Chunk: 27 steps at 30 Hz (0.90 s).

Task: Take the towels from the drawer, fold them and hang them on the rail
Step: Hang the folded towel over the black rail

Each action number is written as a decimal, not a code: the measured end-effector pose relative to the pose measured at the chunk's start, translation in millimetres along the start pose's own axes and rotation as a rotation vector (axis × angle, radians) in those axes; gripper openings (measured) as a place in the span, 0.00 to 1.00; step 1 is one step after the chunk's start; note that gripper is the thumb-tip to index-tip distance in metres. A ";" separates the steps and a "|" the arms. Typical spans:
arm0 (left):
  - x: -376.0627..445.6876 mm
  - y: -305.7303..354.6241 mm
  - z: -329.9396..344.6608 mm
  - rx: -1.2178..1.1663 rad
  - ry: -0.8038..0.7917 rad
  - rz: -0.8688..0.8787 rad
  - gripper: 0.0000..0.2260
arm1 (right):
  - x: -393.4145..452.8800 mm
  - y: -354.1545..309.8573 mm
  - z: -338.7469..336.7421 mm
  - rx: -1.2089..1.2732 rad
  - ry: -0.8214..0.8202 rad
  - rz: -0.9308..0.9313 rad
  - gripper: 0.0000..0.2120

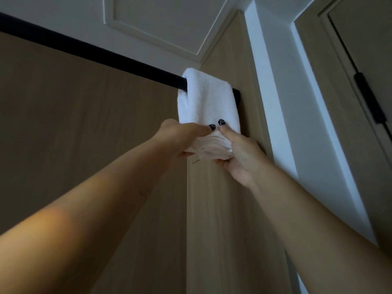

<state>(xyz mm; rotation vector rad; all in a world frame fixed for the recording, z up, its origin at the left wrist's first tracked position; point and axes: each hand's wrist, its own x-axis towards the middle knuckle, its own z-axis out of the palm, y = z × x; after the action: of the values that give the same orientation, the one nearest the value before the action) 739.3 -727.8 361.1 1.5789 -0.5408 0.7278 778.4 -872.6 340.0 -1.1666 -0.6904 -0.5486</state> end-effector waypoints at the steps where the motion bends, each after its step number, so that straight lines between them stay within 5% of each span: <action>1: -1.7 1.3 -0.2 0.002 0.001 0.004 0.22 | -0.4 0.2 1.2 0.013 0.023 -0.008 0.16; 13: -26.4 -2.6 16.4 -0.063 0.118 -0.010 0.19 | -24.9 -9.1 15.3 0.093 0.137 0.139 0.20; 22: -52.1 13.1 2.7 0.153 0.055 -0.023 0.27 | -72.9 -44.5 19.9 -0.264 0.252 0.215 0.17; 27: -75.0 25.3 -29.1 0.201 0.005 -0.033 0.29 | -109.3 -68.0 25.9 -0.504 0.344 0.167 0.24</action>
<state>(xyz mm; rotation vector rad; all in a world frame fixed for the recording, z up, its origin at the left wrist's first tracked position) 665.4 -707.5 326.0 1.7679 -0.4478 0.7800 651.1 -864.8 308.8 -1.5321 -0.1543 -0.7845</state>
